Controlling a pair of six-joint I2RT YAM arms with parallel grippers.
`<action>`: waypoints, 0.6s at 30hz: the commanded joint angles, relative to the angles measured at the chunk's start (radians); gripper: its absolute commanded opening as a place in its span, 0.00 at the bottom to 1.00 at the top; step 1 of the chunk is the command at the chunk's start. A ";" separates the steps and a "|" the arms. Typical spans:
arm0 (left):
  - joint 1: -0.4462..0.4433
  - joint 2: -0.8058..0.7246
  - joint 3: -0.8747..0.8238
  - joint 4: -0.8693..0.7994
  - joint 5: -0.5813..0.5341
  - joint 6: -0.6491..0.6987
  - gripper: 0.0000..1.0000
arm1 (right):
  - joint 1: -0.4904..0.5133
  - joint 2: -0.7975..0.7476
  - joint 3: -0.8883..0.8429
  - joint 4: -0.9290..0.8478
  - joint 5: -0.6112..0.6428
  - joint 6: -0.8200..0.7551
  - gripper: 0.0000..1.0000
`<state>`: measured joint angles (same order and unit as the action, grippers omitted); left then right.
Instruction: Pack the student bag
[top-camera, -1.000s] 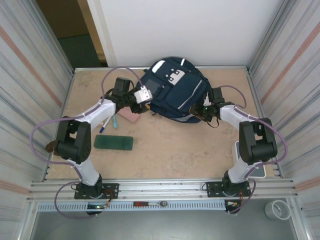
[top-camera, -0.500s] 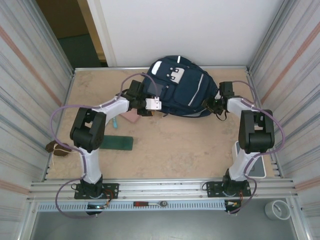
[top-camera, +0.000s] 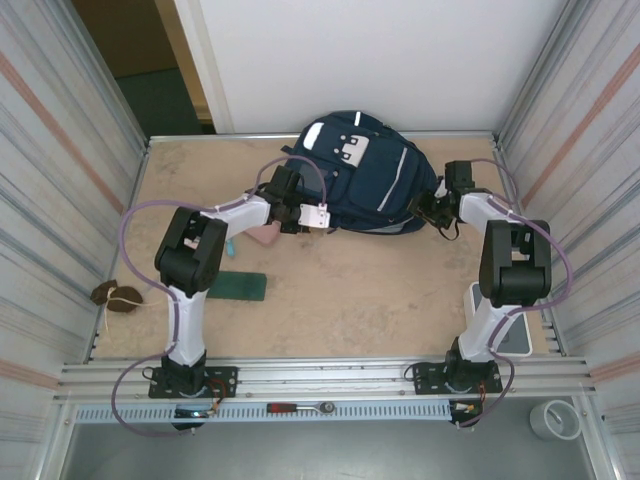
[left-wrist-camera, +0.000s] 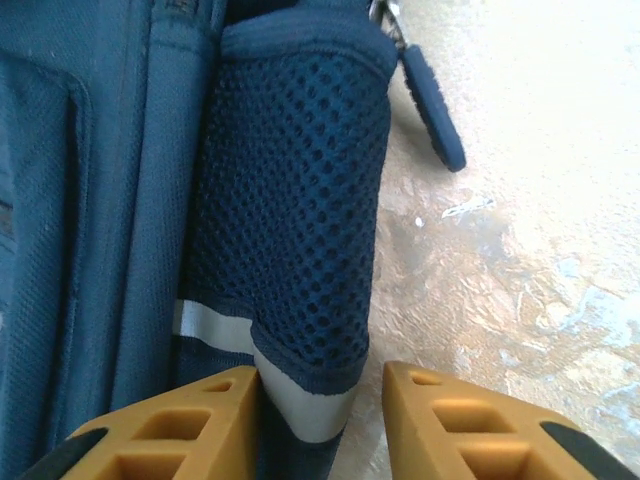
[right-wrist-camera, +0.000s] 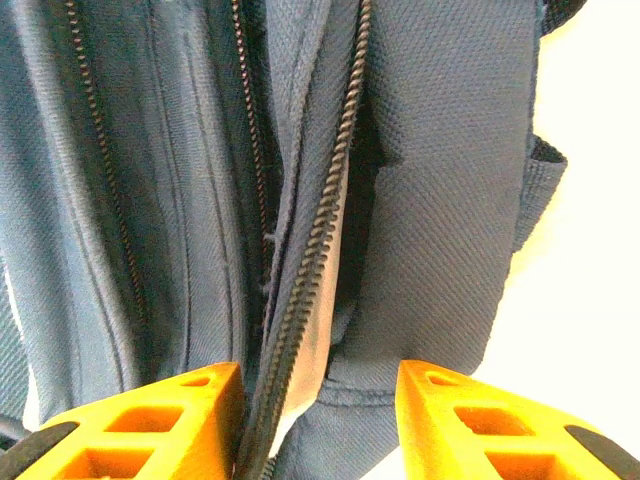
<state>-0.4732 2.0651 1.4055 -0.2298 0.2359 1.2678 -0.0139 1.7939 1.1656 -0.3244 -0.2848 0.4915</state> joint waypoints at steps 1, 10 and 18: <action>0.000 0.002 0.019 0.000 0.005 -0.094 0.28 | -0.008 -0.102 0.014 -0.053 0.010 -0.041 0.45; -0.008 -0.079 0.011 -0.059 0.126 -0.327 0.00 | 0.114 -0.312 -0.164 0.043 0.020 -0.152 0.48; -0.008 -0.118 0.051 -0.103 0.198 -0.434 0.00 | 0.335 -0.409 -0.366 0.287 0.167 -0.227 0.51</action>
<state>-0.4736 2.0129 1.4139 -0.2855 0.3500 0.9092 0.2764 1.4143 0.8425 -0.1585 -0.1951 0.3260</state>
